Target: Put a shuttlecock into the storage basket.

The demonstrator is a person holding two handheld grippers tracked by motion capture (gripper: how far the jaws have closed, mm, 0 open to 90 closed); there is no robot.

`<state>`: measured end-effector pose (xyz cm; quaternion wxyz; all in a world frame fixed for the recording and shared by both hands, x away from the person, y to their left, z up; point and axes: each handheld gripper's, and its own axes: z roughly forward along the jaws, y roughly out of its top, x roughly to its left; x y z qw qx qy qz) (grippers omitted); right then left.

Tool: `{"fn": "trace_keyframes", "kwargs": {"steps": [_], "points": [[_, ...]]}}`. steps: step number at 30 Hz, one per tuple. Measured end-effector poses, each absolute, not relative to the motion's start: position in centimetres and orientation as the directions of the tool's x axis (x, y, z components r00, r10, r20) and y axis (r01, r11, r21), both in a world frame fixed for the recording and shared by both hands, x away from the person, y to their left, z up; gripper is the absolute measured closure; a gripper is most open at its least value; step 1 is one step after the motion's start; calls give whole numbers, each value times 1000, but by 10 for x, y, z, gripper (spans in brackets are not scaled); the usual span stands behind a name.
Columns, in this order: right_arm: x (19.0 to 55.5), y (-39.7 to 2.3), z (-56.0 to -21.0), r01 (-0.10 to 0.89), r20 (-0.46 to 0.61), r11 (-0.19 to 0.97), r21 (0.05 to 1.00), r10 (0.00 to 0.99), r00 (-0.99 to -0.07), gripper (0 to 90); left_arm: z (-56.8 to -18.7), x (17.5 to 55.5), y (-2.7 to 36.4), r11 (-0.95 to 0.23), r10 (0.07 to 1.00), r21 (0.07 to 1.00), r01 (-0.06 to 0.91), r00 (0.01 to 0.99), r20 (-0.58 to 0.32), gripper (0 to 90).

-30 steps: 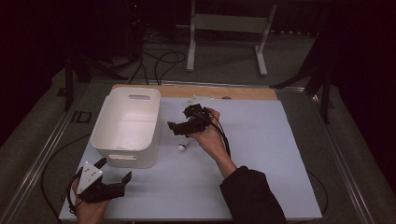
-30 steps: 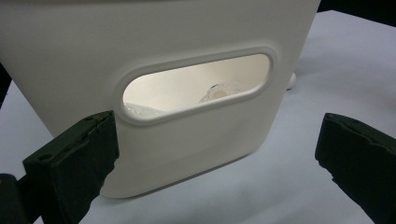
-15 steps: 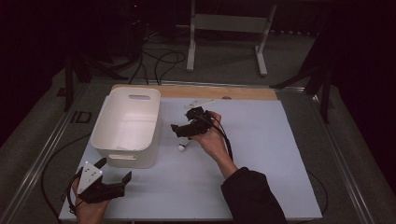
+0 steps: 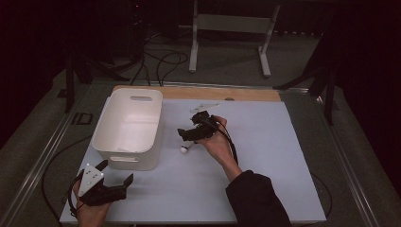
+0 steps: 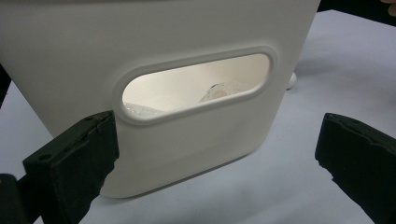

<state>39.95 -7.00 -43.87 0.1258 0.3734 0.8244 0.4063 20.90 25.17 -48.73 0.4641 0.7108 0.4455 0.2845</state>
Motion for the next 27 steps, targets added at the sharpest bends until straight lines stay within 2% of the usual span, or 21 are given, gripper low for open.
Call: {"fn": "trace_keyframes", "kwargs": {"steps": [18,27], "points": [[400,-64,-461,537,78,470,700,698,-712,171,-487,209,252,-170,898,914,368,440,-11,1],[401,-64,-472,551,95,501,667,676,-731,290,-487,209,252,-170,898,914,368,439,-10,1]]}}
